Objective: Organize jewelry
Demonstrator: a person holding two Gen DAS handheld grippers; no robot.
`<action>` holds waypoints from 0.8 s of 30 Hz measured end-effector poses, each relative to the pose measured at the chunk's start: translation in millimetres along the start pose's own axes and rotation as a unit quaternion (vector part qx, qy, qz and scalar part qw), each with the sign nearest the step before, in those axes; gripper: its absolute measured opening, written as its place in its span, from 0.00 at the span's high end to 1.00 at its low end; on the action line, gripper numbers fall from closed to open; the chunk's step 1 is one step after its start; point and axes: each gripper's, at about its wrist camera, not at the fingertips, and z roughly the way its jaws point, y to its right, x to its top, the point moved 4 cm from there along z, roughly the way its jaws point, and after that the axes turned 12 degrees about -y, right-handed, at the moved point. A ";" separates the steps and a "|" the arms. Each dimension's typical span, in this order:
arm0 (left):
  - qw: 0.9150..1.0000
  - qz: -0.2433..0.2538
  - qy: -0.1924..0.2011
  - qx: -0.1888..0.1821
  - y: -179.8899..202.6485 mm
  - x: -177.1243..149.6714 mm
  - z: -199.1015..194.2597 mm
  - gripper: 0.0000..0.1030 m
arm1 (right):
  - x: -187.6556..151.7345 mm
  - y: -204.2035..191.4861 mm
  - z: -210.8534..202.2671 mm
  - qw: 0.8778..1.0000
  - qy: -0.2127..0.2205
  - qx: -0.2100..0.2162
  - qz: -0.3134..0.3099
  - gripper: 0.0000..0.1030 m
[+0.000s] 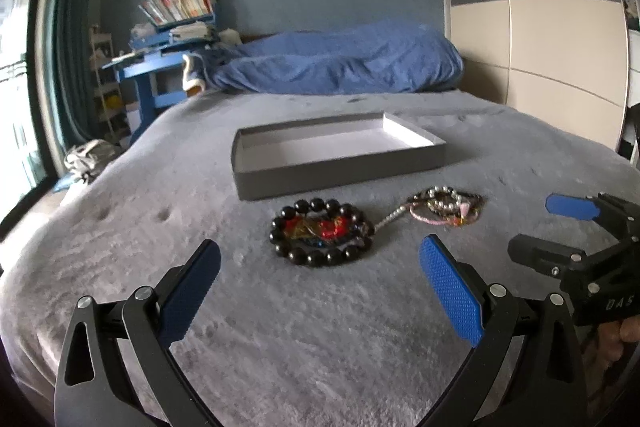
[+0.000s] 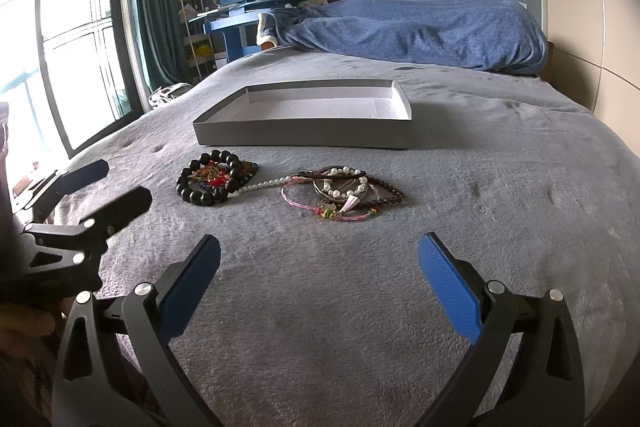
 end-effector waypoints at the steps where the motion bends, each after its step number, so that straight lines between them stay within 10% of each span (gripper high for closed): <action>1: 1.000 0.000 -0.004 -0.005 0.5 -0.2 1.0 0.04 | 0.0 0.0 0.1 1.000 0.000 0.000 0.000 0.05; 24: 1.000 0.008 -0.018 0.000 3.6 -0.7 2.2 0.04 | 1.3 0.1 -0.8 1.000 -0.001 0.000 0.001 0.05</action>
